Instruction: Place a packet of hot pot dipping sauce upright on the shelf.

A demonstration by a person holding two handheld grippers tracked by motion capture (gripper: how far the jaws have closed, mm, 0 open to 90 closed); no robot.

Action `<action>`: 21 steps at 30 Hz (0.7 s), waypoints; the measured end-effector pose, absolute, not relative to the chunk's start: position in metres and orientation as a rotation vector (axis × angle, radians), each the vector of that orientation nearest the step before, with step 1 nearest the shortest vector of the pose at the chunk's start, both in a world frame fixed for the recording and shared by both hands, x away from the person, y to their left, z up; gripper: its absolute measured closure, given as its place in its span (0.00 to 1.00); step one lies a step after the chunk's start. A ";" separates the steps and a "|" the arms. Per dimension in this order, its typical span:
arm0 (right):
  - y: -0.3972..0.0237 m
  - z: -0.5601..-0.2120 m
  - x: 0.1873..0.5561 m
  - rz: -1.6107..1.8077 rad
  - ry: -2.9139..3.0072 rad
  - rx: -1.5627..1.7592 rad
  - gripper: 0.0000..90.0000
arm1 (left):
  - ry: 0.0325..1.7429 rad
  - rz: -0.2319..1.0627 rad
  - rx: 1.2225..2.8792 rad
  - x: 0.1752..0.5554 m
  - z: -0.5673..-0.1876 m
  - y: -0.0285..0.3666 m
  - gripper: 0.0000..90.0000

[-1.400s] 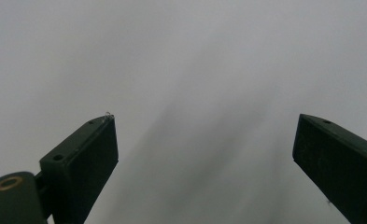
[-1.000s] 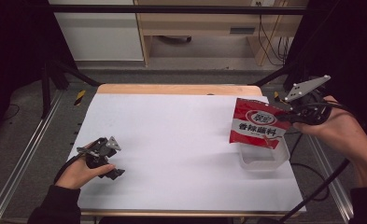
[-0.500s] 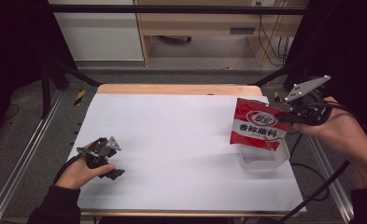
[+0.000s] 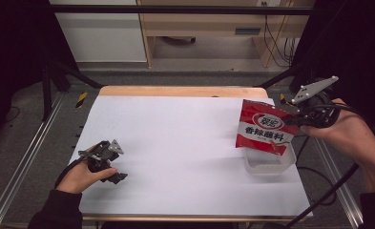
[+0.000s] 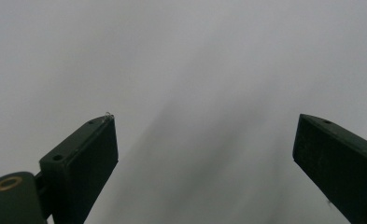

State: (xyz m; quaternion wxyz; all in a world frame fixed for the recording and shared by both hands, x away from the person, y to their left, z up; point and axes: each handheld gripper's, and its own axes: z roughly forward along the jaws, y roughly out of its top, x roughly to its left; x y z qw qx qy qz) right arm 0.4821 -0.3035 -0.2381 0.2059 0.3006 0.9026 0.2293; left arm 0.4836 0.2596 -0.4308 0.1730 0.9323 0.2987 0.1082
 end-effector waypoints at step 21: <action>-0.325 -0.234 0.473 0.616 2.469 0.920 1.00 | 0.844 0.309 2.648 0.484 -0.431 0.258 0.07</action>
